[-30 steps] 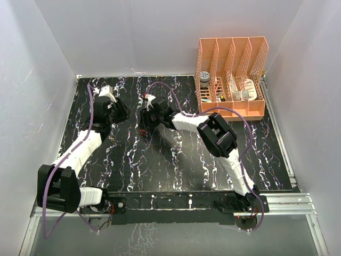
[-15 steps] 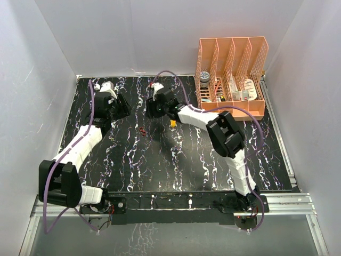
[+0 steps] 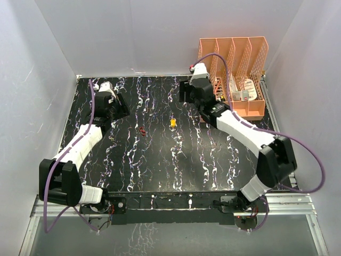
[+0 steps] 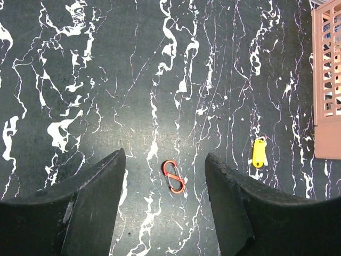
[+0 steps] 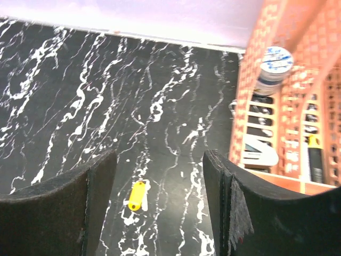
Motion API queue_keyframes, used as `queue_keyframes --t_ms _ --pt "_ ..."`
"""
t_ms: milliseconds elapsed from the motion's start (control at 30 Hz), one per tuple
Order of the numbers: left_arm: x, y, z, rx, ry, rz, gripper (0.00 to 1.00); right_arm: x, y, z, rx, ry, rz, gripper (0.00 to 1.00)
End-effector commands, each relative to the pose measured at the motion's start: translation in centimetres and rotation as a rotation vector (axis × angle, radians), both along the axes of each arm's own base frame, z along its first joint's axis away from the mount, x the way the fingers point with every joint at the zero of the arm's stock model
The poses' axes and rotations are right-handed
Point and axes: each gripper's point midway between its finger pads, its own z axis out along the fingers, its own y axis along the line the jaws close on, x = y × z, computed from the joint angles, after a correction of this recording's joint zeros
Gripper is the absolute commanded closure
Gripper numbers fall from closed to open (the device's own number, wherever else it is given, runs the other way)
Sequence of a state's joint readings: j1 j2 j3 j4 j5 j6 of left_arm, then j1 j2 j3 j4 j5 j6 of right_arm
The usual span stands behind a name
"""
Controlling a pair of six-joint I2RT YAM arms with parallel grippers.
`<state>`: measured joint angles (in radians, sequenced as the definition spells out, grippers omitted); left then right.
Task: Remove the keys from the keyring
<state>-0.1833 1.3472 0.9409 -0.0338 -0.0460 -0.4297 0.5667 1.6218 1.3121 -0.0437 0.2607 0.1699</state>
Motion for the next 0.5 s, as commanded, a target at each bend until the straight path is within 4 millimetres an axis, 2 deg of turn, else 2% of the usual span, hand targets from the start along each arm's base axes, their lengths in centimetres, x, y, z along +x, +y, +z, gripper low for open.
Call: queue_keyframes --t_ms 0,100,300,400,467 --pt "0.5 0.1 2.6 0.010 -0.052 -0.003 0.40 -1.1 -4.9 4.4 -0.032 -0.147 -0.183 0.34" --pt "0.3 0.4 2.7 0.018 -0.054 0.008 0.40 -2.9 -7.2 6.1 -0.019 -0.193 -0.246 0.24" --pt "0.1 0.4 3.3 0.005 -0.076 0.013 0.39 -6.6 -11.5 9.3 0.004 -0.287 -0.343 0.17" --pt "0.2 0.1 3.5 0.003 -0.081 -0.003 0.39 -7.7 -12.8 9.9 -0.009 -0.303 -0.372 0.17" --pt "0.1 0.1 3.5 0.003 -0.078 -0.007 0.39 -8.0 -13.2 10.1 -0.019 -0.302 -0.376 0.22"
